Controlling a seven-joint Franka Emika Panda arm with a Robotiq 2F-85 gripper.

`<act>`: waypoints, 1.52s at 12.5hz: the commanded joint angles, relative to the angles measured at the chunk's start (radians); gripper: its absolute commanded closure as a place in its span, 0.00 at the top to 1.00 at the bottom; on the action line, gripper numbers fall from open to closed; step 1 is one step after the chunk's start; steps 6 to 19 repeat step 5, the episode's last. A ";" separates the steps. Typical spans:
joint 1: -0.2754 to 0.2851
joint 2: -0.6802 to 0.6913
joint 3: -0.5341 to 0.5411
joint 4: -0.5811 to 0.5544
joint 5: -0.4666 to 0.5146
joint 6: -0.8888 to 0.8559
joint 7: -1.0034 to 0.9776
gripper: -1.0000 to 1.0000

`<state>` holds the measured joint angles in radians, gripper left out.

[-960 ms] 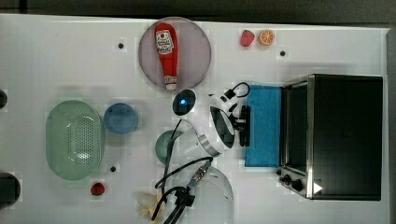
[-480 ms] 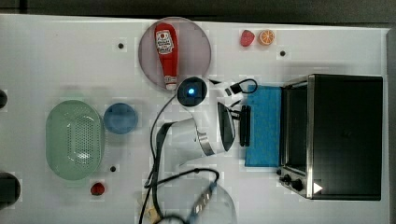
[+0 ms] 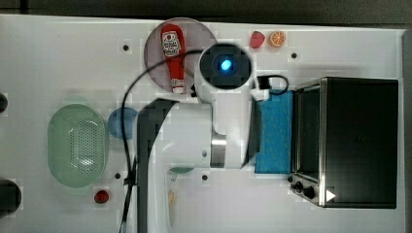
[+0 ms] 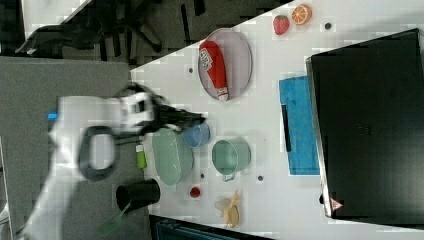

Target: Flap open oven.

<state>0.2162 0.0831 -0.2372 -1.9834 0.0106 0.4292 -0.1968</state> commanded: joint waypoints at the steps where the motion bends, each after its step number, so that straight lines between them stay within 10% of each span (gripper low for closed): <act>1: -0.001 -0.055 -0.008 0.136 0.041 -0.153 0.169 0.17; 19: -0.001 -0.090 -0.006 0.255 0.040 -0.293 0.233 0.17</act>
